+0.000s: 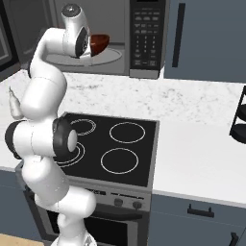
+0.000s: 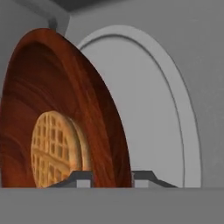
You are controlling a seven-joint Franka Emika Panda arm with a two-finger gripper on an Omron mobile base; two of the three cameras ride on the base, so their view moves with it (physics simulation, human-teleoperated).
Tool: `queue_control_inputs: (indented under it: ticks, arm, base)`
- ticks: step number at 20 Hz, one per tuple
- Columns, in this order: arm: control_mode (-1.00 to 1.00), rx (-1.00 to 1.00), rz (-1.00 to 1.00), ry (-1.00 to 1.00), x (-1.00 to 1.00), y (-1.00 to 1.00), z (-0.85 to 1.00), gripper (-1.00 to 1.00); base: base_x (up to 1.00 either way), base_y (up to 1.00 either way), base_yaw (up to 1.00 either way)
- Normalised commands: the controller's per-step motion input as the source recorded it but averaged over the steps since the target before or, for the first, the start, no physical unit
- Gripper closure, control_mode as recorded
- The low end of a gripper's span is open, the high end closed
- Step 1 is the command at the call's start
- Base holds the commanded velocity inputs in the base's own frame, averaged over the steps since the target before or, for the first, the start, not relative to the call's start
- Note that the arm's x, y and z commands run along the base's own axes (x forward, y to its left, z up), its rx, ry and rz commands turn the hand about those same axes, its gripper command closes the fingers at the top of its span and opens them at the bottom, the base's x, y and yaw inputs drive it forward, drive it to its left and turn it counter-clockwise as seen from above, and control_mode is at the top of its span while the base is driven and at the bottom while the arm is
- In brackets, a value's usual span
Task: Open the microwave, place the bowl with waffle inside the microwave, then close the microwave door and turn it on.
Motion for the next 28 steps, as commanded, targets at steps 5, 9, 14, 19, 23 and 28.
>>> queue_control_inputs:
  ticks: [5, 9, 14, 19, 23, 28]
  arm:
    - [-1.00, 0.03, 0.00, -0.11, -0.66, 0.01, -0.02, -1.00]
    - [-1.00, 0.03, 0.13, -0.08, -1.00, -0.08, -0.11, -1.00]
    - [-1.00, -0.01, 0.18, -0.20, -1.00, -0.07, -0.31, -1.00]
    - [-1.00, -0.29, 0.35, -0.26, -1.00, 0.00, -0.41, -1.00]
    - [-1.00, -0.53, 0.64, -0.20, -0.77, -0.01, -0.50, -1.00]
    - [-1.00, -0.62, 0.81, -0.04, -0.24, 0.04, -0.65, -1.00]
  base:
    - [0.00, 0.00, 0.00]
    - [0.00, 0.00, 0.00]
    - [0.00, 0.00, 0.00]
    - [0.00, 0.00, 0.00]
    - [0.00, 0.00, 0.00]
    - [0.00, 0.00, 0.00]
